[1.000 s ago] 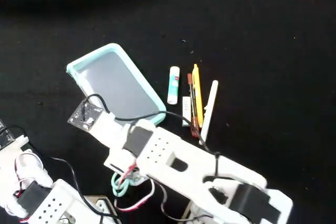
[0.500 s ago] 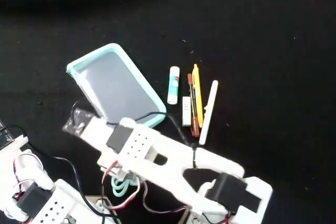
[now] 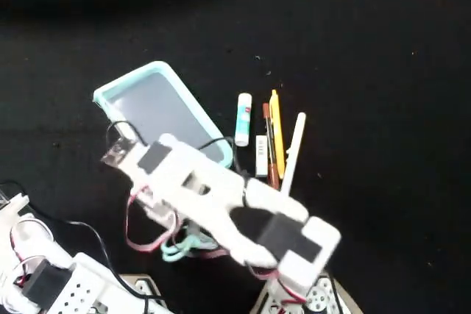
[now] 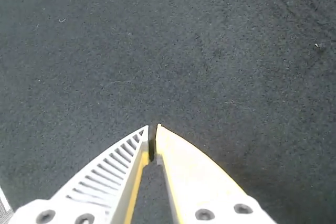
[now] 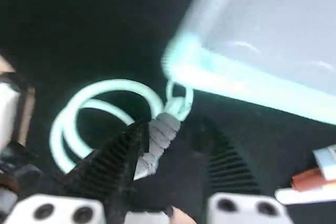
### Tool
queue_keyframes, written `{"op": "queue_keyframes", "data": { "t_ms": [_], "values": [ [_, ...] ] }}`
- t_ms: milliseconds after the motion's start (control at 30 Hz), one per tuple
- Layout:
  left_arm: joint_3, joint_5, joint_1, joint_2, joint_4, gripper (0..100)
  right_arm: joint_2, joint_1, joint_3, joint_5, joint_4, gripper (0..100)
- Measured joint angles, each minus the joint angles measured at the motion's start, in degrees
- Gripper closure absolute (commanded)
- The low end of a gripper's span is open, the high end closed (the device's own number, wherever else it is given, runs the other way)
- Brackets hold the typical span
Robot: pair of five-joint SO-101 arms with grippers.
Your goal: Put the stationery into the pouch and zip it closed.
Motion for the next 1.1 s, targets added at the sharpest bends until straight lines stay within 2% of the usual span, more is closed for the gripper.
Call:
{"op": "queue_keyframes", "data": {
  "t_ms": [233, 400, 533, 633, 900, 1100],
  "values": [
    [0.0, 0.0, -0.1, 0.0, -0.7, 95, 7.6, 7.1, -4.2, 7.6, 2.7, 74.7],
    [0.0, 0.0, -0.1, 0.0, -2.3, 95, 1.6, 5.3, -2.3, 9.7, 2.4, 74.7],
    [0.0, 0.0, -0.1, 0.1, -2.4, 95, -7.9, 0.9, 4.8, 9.8, -0.2, 74.4],
    [0.0, 0.0, -0.1, 0.1, -2.4, 95, -10.4, 0.6, 10.5, 10.0, -2.9, 74.4],
    [0.0, 0.0, 4.3, 0.1, -2.4, 95, -7.3, 8.4, 14.1, 17.3, -6.2, 74.7],
    [0.0, 0.0, 7.5, 0.1, -2.4, 95, -4.0, 9.0, 14.0, 20.2, -4.2, 74.8]
  ]
}}
